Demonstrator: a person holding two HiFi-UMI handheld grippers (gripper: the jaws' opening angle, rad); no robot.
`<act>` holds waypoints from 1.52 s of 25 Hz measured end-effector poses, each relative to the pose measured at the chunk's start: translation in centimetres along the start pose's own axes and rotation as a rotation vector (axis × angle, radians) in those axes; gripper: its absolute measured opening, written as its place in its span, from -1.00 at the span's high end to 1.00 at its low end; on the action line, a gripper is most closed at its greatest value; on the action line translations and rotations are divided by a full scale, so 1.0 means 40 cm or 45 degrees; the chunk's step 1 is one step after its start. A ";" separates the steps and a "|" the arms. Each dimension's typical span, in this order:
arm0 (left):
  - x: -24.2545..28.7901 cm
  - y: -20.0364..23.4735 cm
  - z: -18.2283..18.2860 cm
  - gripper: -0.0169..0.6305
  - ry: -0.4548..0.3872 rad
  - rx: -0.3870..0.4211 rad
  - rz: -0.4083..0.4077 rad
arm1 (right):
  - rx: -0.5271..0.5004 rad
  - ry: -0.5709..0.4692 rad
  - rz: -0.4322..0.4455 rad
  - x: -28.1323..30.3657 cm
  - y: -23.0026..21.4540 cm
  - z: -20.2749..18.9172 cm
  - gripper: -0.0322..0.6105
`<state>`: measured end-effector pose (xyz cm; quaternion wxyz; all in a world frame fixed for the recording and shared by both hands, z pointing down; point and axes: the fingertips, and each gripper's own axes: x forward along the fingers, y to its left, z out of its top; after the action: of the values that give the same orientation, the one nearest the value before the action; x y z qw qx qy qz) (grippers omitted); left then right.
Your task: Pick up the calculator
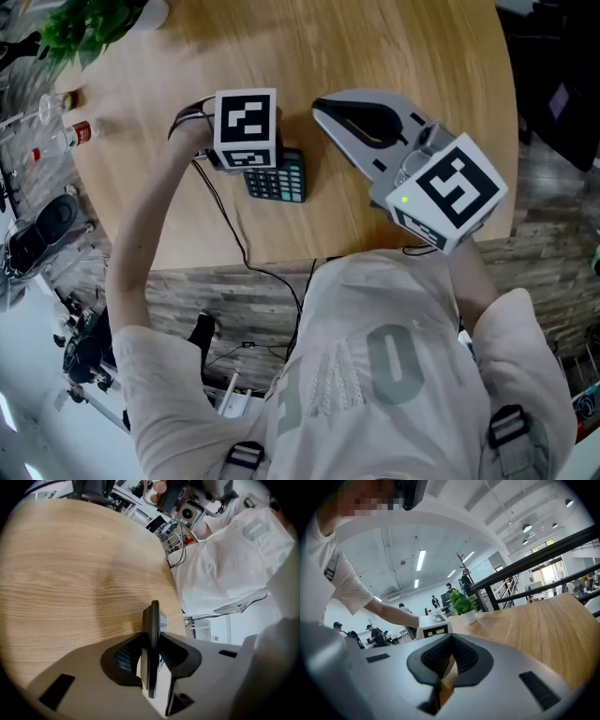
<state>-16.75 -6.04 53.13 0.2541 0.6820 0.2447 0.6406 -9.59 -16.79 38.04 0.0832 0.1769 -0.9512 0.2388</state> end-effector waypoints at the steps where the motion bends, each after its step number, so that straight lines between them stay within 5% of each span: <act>1: -0.015 0.000 0.001 0.59 -0.026 -0.014 0.061 | -0.014 -0.005 0.014 -0.005 0.016 0.005 0.84; 6: -0.104 -0.009 0.020 0.59 -0.253 -0.077 0.410 | -0.087 -0.012 0.064 -0.039 0.108 0.014 0.84; 11: -0.252 -0.043 0.016 0.59 -0.583 -0.118 1.058 | -0.182 -0.043 0.071 -0.073 0.201 0.046 0.84; 17: -0.426 -0.149 -0.022 0.59 -0.862 -0.480 1.819 | -0.330 -0.053 0.095 -0.128 0.297 0.059 0.84; 24: -0.555 -0.414 -0.107 0.59 -1.260 -0.919 2.480 | -0.482 -0.114 0.056 -0.137 0.401 0.104 0.84; 30: -0.549 -0.631 -0.129 0.59 -1.461 -1.103 2.835 | -0.511 -0.236 0.018 -0.150 0.462 0.146 0.84; 34: -0.486 -0.725 -0.140 0.59 -1.812 -1.307 2.845 | -0.465 -0.309 -0.011 -0.164 0.473 0.156 0.84; 38: -0.455 -0.761 -0.141 0.59 -1.847 -1.349 2.897 | -0.442 -0.349 -0.020 -0.177 0.478 0.165 0.84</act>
<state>-23.70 5.00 19.67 -0.0993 0.4992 -0.8604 0.0254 -10.75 -2.14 22.46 -0.0159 0.1981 -0.9790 0.0443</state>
